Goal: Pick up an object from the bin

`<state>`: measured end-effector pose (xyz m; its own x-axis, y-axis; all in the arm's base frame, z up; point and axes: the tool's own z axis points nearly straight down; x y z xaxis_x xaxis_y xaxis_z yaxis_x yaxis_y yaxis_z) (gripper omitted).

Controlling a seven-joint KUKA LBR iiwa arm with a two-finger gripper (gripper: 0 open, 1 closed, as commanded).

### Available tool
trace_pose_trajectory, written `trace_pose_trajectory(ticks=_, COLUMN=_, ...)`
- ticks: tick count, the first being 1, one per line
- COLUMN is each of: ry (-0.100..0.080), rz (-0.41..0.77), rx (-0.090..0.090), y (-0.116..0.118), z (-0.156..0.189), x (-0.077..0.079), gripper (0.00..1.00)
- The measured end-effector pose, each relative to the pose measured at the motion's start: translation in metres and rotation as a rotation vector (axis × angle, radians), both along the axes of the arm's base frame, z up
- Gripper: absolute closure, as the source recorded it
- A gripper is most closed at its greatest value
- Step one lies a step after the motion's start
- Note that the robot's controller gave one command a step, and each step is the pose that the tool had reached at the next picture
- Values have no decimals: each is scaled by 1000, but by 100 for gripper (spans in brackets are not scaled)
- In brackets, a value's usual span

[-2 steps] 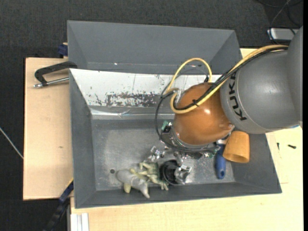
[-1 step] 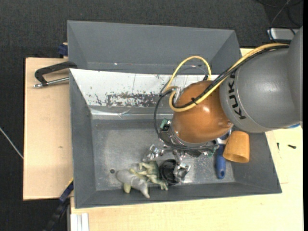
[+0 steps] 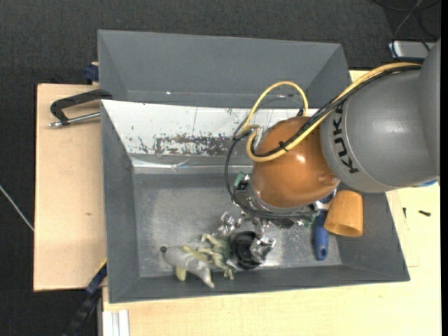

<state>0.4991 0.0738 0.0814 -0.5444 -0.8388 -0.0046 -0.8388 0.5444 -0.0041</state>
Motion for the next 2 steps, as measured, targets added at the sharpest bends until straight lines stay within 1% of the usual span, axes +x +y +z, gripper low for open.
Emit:
trace_pose_trajectory(ticks=1, ry=-7, rz=-2, rx=2, y=1, z=81, x=3, gripper=100)
trace_pose_trajectory(ticks=2, ry=-3, rz=-4, rx=2, y=3, z=108, x=5, gripper=100)
